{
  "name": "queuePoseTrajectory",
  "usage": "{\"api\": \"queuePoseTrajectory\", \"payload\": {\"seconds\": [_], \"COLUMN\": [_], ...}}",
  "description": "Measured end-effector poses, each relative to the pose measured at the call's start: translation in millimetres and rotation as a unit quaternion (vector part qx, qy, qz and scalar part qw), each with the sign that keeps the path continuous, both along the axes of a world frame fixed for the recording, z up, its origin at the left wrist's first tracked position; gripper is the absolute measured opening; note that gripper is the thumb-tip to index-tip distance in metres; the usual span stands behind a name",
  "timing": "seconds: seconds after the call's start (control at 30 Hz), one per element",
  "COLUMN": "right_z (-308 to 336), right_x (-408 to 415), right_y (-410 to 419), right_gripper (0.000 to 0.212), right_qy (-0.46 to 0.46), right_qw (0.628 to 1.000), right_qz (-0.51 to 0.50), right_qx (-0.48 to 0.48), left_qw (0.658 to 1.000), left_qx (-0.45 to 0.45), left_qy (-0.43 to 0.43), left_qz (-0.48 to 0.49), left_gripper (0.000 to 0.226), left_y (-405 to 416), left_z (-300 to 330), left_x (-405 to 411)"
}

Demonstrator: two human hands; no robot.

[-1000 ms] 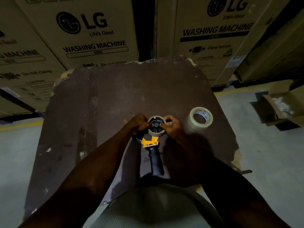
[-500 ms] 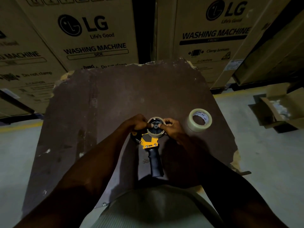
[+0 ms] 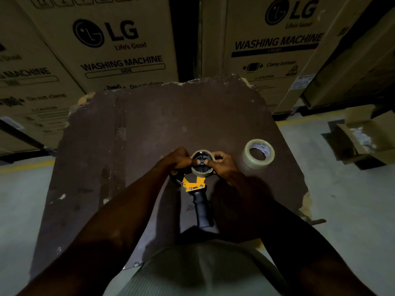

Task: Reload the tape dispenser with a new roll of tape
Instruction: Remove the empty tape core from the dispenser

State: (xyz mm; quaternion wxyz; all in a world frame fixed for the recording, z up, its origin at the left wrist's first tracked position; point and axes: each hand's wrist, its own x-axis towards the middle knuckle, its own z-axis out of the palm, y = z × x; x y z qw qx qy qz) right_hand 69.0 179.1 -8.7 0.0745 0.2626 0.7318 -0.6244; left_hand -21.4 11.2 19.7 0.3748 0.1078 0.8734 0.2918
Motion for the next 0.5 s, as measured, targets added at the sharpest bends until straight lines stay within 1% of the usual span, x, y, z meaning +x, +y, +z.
{"api": "queuePoseTrajectory", "payload": {"seconds": [0.1,0.3,0.43,0.5], "right_z": [0.8,2.8,3.0,3.2], "right_x": [-0.6,-0.2,-0.5,-1.1], "right_y": [-0.9,-2.7,-3.2,-3.1], "right_gripper": [0.021,0.021,0.021,0.021], "right_qy": [0.002,0.003,0.002,0.0], "right_qw": [1.0,1.0,1.0,0.999], "right_qz": [0.003,0.001,0.002,0.004], "right_qx": [0.012,0.016,0.023,0.033], "left_qw": [1.0,1.0,1.0,1.0], "left_qx": [-0.002,-0.01,-0.015,-0.012], "left_qy": [-0.004,-0.001,-0.003,-0.004], "left_qz": [0.008,0.016,0.01,0.01], "left_gripper": [0.034,0.035,0.041,0.041], "left_y": [0.1,0.2,-0.2,0.3], "left_z": [-0.9,0.1,-1.0,0.5], "left_x": [-0.2,1.6,1.1,1.8]}}
